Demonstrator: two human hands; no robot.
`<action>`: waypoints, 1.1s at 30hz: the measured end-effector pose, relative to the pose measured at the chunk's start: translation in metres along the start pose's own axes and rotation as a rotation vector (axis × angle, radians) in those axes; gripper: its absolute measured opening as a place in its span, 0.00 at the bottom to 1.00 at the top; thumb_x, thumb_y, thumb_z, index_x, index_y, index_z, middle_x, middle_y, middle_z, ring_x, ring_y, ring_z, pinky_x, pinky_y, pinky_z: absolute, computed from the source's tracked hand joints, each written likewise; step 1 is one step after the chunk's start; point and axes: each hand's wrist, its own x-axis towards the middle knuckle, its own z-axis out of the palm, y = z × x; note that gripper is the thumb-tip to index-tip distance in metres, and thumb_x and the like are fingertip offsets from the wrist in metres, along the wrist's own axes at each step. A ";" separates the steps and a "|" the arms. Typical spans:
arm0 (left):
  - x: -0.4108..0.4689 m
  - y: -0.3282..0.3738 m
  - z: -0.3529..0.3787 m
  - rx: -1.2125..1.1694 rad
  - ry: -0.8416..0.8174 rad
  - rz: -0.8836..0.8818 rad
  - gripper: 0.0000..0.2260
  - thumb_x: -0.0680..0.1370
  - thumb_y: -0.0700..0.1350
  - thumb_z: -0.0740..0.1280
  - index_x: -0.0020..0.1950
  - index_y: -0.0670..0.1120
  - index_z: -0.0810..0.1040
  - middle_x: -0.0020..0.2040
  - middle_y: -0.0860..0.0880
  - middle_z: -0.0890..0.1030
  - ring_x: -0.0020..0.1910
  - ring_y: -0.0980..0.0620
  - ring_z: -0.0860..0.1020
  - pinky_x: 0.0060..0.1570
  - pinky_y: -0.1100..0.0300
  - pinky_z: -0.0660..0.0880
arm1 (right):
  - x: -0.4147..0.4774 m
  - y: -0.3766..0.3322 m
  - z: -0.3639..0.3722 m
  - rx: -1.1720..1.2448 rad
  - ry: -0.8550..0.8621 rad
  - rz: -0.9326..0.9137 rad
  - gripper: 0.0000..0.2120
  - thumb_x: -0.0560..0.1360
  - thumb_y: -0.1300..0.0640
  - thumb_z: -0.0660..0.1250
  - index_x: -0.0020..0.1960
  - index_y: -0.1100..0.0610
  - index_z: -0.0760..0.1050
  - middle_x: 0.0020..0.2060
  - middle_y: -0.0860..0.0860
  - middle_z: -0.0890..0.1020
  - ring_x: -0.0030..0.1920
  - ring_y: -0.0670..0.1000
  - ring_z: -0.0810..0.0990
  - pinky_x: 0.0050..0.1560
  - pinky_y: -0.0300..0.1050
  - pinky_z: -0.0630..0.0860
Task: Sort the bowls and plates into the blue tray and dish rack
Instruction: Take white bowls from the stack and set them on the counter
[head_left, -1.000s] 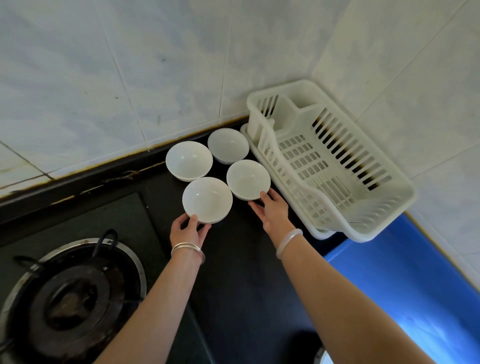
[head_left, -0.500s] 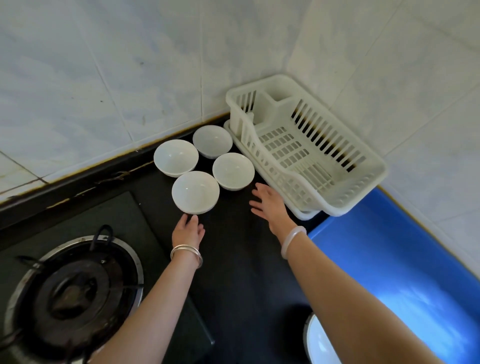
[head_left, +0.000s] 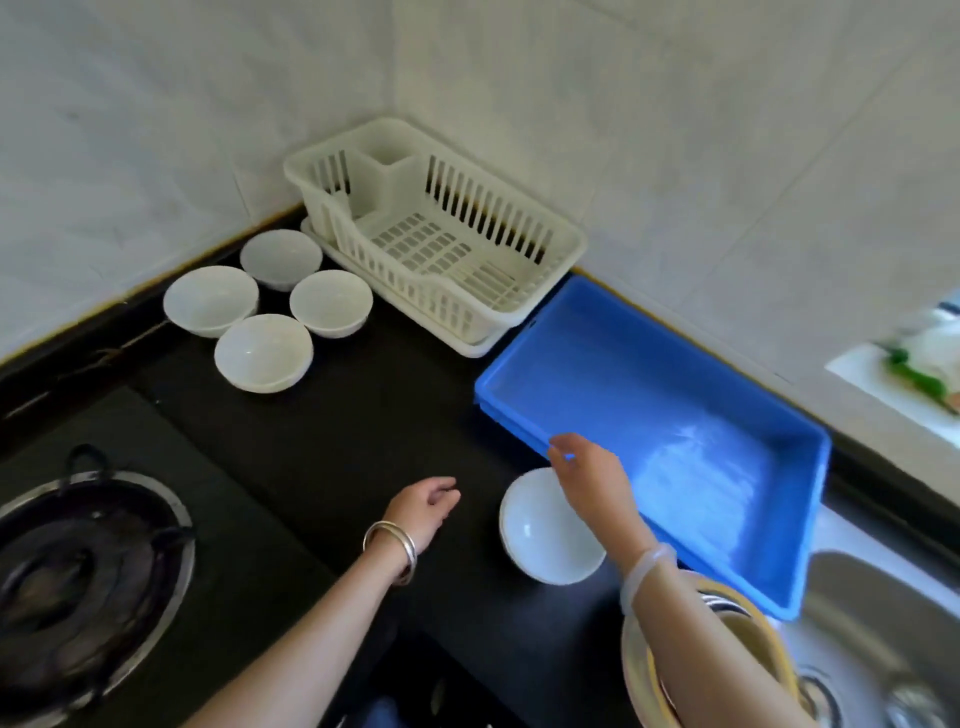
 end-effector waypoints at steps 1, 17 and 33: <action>-0.003 0.000 0.009 0.072 -0.013 0.030 0.16 0.77 0.45 0.64 0.65 0.46 0.74 0.57 0.43 0.80 0.53 0.47 0.79 0.59 0.52 0.75 | -0.007 0.013 -0.003 -0.058 0.020 0.005 0.14 0.79 0.52 0.61 0.62 0.53 0.75 0.56 0.54 0.80 0.56 0.57 0.78 0.49 0.44 0.70; -0.021 -0.004 0.067 -0.127 -0.064 -0.052 0.18 0.79 0.44 0.60 0.70 0.49 0.67 0.61 0.41 0.76 0.51 0.47 0.79 0.44 0.60 0.77 | -0.043 0.048 -0.004 -0.217 0.080 0.101 0.04 0.76 0.61 0.62 0.48 0.61 0.69 0.46 0.60 0.80 0.45 0.61 0.77 0.37 0.45 0.65; -0.023 -0.002 0.077 -0.517 -0.100 -0.140 0.20 0.77 0.38 0.62 0.69 0.47 0.67 0.47 0.49 0.77 0.44 0.46 0.80 0.47 0.52 0.78 | -0.045 0.062 -0.045 0.176 0.173 0.152 0.09 0.75 0.60 0.63 0.54 0.54 0.76 0.40 0.55 0.81 0.39 0.56 0.80 0.41 0.48 0.79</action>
